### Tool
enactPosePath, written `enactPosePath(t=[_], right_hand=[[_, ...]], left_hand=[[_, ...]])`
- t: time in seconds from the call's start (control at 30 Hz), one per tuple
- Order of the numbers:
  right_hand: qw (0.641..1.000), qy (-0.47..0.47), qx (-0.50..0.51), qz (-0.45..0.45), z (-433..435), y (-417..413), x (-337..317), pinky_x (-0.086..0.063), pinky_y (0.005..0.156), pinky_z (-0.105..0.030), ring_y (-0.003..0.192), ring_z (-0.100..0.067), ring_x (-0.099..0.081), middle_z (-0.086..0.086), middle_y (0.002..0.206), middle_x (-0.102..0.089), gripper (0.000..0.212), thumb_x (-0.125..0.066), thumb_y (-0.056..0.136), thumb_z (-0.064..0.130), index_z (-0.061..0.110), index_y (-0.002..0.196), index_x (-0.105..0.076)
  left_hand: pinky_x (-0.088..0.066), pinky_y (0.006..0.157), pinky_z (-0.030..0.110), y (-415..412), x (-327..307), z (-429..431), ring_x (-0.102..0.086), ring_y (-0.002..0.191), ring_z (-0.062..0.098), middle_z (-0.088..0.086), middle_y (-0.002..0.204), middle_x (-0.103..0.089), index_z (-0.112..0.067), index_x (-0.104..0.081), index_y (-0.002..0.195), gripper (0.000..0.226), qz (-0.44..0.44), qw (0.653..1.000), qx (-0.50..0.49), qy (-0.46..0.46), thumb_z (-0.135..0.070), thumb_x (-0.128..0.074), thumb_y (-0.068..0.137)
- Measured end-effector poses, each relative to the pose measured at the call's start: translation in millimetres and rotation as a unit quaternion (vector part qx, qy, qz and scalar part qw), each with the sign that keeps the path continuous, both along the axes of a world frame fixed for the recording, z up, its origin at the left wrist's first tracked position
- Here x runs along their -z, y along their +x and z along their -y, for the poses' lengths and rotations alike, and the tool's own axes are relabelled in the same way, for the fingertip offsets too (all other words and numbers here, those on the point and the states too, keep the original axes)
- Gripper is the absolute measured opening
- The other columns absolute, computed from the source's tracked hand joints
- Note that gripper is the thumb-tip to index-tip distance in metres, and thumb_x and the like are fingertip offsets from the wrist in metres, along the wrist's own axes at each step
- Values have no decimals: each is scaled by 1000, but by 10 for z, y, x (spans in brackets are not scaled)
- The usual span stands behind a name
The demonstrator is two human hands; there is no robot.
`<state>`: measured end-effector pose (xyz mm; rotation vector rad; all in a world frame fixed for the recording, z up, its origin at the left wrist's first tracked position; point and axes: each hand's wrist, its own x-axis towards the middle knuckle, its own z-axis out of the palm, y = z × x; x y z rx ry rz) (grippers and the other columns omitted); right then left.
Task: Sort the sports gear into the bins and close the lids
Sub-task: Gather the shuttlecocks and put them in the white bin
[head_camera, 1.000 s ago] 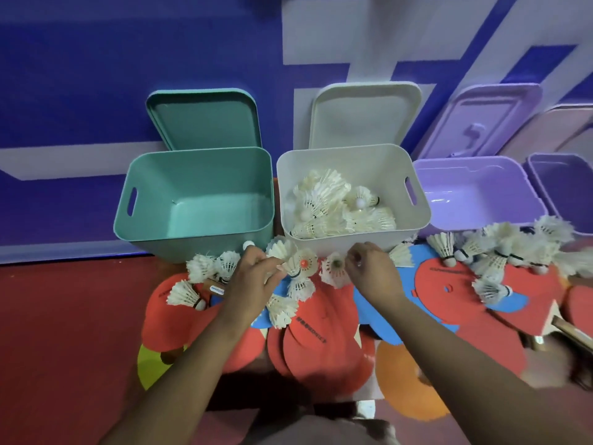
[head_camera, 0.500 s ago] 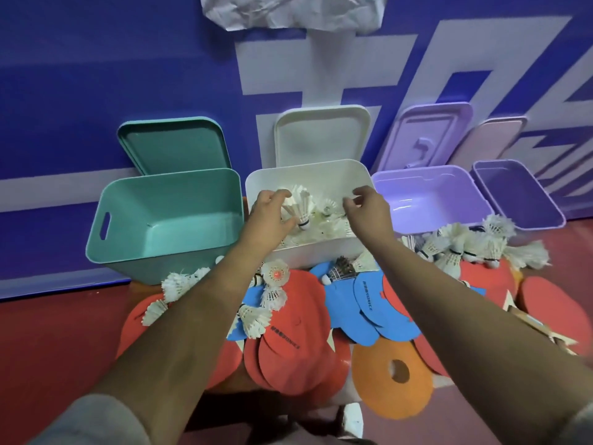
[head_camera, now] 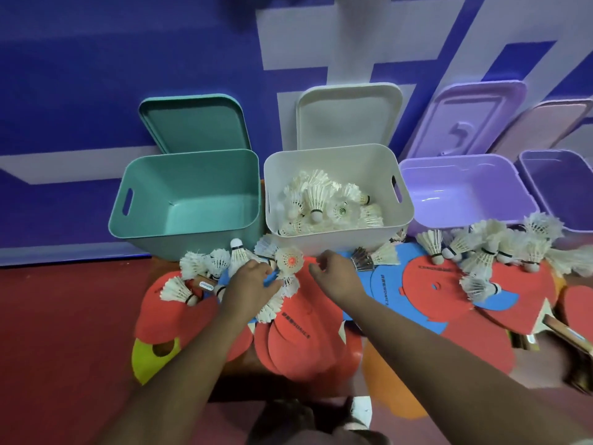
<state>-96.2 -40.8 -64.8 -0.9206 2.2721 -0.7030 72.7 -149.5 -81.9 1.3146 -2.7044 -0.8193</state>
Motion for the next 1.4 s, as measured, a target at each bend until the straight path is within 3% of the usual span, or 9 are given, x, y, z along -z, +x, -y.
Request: enactPosePath(t=[0.2,0.4,0.57,0.73,0.87,1.07,1.2,1.27,1.4], right_hand=[[998,51,26,29,337,37,244,-47,76,-35,98,-32,-62,-15,99,-68,32,-57,90,36,6,97,-65],[998,54,25,-4,358,4,354,-53,74,-39,93,-36,-65,-17,94,-70,22,-50,88,15,5,91,-69],[999,-12,-6,-46,144,-127,102,-53,66,-37,77,-32,-65,-10,81,-69,15,-51,87,18,10,84,-64],[987,-121,-38,-98,-231,-415,-414,-50,60,-37,62,-21,-61,-2,65,-65,15,-52,88,24,15,79,-60],[982,-162,25,-96,-285,-713,-812,-49,61,-36,58,-17,-61,0,64,-65,12,-53,89,22,18,81,-61],[979,-137,119,-88,28,-1188,-894,-56,66,-44,68,-29,-67,-4,75,-70,32,-40,79,33,14,87,-64],[985,-91,126,-79,95,-1248,-849,-53,84,-41,97,-30,-65,-10,103,-70,45,-46,87,36,10,122,-58],[983,-111,111,-100,1,-1148,-799,-49,85,-36,102,-26,-60,-11,110,-65,37,-51,89,27,7,120,-58],[985,-153,46,-61,-292,-642,-618,-44,72,-31,81,-20,-61,-1,93,-64,13,-54,88,19,12,97,-60]], left_hand=[[-52,75,39,-52,128,-28,-60,90,28,6,87,-63,-16,-73,93,19,40,998,29,-36,-28,-62,86],[-48,61,32,-10,69,-45,-58,80,22,1,83,-57,-19,-67,85,9,-25,997,-33,-58,-23,-59,85],[-49,65,36,37,-115,-41,-56,69,15,-4,80,-53,-21,-57,77,9,-117,991,-64,-3,-18,-62,83],[-41,58,18,-101,-558,-98,-51,57,9,-3,63,-56,-20,-53,75,17,-193,974,-95,73,-17,-64,88],[-34,49,12,-453,-909,-49,-41,46,3,-10,47,-46,-23,-50,73,20,-239,959,-126,82,-17,-62,88],[-50,68,28,-1188,-1074,249,-64,72,16,-4,77,-63,-14,-63,87,8,-239,959,-141,57,-22,-60,86],[-46,84,27,-1405,-1016,390,-60,94,17,0,105,-63,-12,-62,109,31,-178,977,-112,45,-35,-61,90],[-43,82,23,-1292,-994,345,-59,92,13,0,106,-61,-12,-63,109,27,-179,978,-98,34,-32,-62,90],[-48,74,18,-659,-784,161,-55,72,-1,-3,90,-58,-13,-65,92,6,-185,981,-55,7,-13,-60,87]])
